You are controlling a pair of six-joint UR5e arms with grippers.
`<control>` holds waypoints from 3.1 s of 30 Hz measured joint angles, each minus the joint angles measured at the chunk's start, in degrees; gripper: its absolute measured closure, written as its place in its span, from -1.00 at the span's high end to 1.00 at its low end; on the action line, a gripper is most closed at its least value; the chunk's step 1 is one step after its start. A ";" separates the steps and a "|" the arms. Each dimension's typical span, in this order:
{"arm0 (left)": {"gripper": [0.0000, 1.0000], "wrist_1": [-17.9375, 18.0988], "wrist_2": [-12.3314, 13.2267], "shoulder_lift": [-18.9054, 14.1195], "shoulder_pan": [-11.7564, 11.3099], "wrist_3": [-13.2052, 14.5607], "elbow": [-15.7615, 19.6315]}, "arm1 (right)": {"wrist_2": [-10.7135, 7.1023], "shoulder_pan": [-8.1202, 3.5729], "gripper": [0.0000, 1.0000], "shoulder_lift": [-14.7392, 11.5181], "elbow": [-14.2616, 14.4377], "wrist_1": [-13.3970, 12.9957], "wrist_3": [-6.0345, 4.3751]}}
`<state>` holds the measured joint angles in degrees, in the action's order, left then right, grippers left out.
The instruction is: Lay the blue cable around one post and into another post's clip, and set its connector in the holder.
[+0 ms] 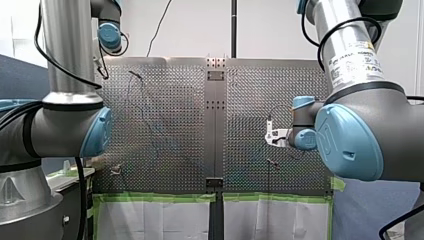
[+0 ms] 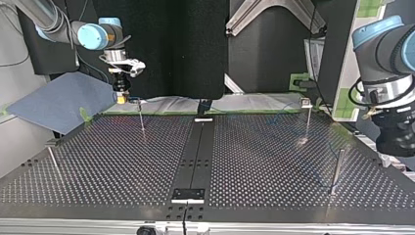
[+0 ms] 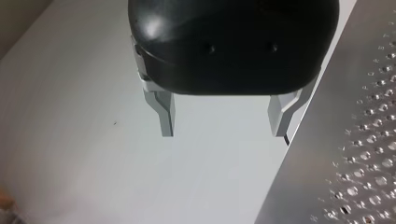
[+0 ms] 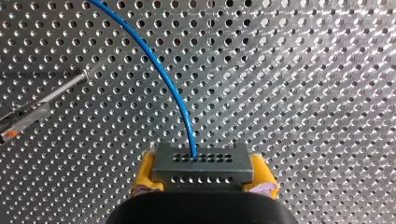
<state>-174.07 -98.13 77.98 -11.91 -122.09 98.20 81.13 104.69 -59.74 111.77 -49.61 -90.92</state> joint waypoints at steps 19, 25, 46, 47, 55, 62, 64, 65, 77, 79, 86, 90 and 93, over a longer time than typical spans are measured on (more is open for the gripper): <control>1.00 -8.48 7.53 0.26 1.43 8.48 -8.49 | 0.09 0.22 -1.00 0.00 -0.01 -0.10 -0.08; 1.00 -11.42 6.77 1.46 2.23 11.40 -11.40 | 0.09 0.23 -1.00 0.00 -0.01 -0.14 -0.14; 1.00 -22.14 3.79 3.79 4.28 15.54 -13.19 | 0.00 0.33 -1.00 0.00 -0.01 -0.01 -0.23; 1.00 -22.60 3.89 3.87 4.39 15.57 -13.18 | 0.00 0.36 -1.00 0.00 -0.01 0.01 -0.23; 1.00 -26.57 4.73 4.18 4.97 15.66 -13.15 | 0.00 0.56 -1.00 0.00 -0.01 -0.06 -0.24; 1.00 -30.02 4.51 4.24 4.99 15.60 -13.14 | 0.00 0.66 -1.00 0.01 -0.01 -0.06 -0.21; 1.00 -31.17 4.00 4.23 5.02 15.59 -13.14 | 0.00 0.70 -1.00 0.01 0.00 -0.06 -0.19; 1.00 -31.63 3.74 4.24 5.03 15.58 -13.15 | 0.00 0.70 -1.00 0.01 -0.01 -0.04 -0.18; 1.00 -37.64 -0.22 4.24 5.49 15.62 -13.14 | 0.17 1.02 -1.00 0.00 0.00 -0.08 -0.07; 1.00 -38.64 -0.92 4.24 5.55 15.66 -13.14 | 0.20 1.06 -1.00 0.00 0.00 -0.14 -0.06; 1.00 -42.01 -1.66 4.23 5.59 15.83 -13.14 | 0.26 1.15 -1.00 0.00 -0.01 -0.23 -0.06; 1.00 -44.13 -1.74 4.23 5.66 15.96 -13.14 | 0.26 1.17 -1.00 0.00 0.00 -0.24 -0.06; 1.00 -45.61 -1.75 4.23 5.67 16.00 -13.14 | 0.26 1.18 -1.00 0.00 -0.01 -0.24 -0.06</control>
<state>-219.68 -99.88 82.21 -6.24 -106.10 85.06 81.39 105.86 -59.73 111.76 -49.84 -90.98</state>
